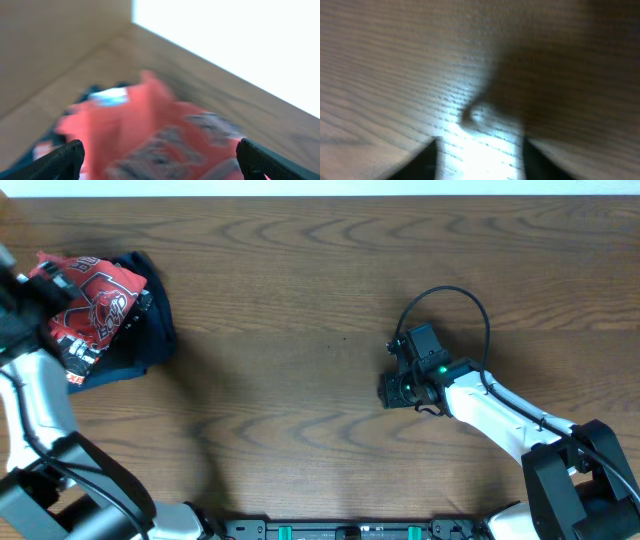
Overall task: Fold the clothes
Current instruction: 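Open the left gripper and withdraw it from the stack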
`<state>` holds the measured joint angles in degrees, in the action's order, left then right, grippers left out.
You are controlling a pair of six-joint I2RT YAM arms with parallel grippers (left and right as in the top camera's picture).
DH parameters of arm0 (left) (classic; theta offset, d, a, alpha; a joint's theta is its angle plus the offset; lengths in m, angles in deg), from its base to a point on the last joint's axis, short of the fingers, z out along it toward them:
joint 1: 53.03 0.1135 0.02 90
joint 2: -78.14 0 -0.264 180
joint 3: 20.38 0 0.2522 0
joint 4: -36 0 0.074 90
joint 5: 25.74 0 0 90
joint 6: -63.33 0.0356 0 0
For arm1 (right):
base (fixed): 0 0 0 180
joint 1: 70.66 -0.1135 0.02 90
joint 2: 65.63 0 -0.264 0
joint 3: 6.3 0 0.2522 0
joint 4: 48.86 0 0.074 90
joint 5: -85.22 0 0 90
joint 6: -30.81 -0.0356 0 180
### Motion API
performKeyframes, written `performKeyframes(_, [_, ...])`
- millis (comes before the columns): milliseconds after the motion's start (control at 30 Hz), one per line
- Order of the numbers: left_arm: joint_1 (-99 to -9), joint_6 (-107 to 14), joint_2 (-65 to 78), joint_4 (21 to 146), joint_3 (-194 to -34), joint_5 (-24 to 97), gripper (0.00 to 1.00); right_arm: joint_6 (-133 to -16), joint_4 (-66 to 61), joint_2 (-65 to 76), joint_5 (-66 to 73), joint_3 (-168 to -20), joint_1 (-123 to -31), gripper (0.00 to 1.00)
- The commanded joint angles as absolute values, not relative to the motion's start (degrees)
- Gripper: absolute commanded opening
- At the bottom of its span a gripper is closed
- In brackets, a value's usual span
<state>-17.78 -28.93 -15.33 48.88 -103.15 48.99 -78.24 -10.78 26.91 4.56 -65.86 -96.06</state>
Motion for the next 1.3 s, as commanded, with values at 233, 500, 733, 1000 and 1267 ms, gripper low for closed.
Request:
performKeyframes(233, [-38.9,-28.4,-12.8,70.2,-104.2,45.5,0.98,-78.5,-16.7,26.3,4.4,-71.5,-89.0,0.99])
performKeyframes(500, [-53.4,-26.4,-12.8,95.4,-104.2,52.9,0.98,-73.6,-17.8,25.4,6.3,-73.1,-78.9,0.99])
performKeyframes(733, [-57.1,-28.3,-12.0,113.8,-104.2,53.2,0.98,-68.6,-8.6,15.0,6.3,-73.3,-72.0,0.99])
performKeyframes(1000, [-62.1,-28.2,3.7,112.3,-101.2,53.3,0.98,-67.9,2.6,-5.8,-3.3,-72.6,-71.5,0.99])
performKeyframes(1267, [-69.6,-29.4,28.0,105.5,-95.9,59.2,0.98,-67.9,6.0,-28.4,-5.0,-64.7,-71.5,0.99])
